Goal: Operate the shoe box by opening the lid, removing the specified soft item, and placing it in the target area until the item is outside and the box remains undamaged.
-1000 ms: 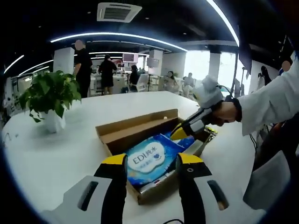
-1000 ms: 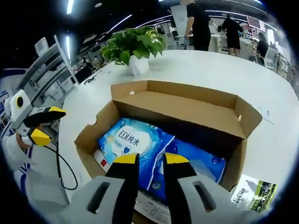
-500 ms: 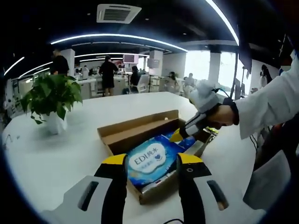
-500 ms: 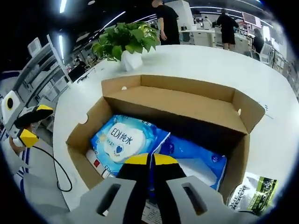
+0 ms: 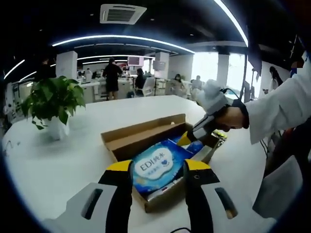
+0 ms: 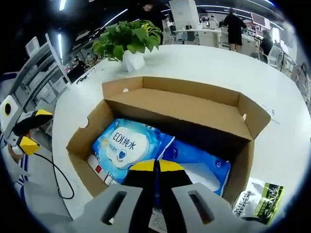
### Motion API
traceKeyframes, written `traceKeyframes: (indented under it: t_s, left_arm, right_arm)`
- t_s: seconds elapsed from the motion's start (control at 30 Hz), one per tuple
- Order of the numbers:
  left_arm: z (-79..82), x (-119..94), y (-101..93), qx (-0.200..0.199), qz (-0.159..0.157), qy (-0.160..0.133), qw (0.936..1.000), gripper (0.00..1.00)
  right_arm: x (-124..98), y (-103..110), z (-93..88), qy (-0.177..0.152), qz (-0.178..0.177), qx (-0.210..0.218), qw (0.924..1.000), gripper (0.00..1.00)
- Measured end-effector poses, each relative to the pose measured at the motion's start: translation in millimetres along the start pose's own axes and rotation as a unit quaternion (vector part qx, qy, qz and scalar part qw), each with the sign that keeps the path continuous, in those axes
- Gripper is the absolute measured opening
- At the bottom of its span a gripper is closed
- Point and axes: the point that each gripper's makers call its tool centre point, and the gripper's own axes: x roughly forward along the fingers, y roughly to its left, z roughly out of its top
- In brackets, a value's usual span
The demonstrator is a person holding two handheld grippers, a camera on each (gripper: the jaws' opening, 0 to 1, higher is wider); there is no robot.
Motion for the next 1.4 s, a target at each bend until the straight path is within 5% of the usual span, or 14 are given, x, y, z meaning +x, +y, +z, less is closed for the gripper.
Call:
traceKeyframes:
  t_s: [1.13, 1.4]
  left_arm:
    - [4.2, 11.8, -11.5, 0.004, -0.016, 0.003, 0.9999, 0.40]
    - [3.7, 18.1, -19.0, 0.005, -0.023, 0.004, 0.9997, 0.40]
  right_arm:
    - [-33.9, -36.8, 2.6, 0.000, -0.052, -0.007, 0.9986, 0.00]
    - [-46.6, -50.0, -2.7, 0.001, -0.048, 0.023, 0.9986, 0.00]
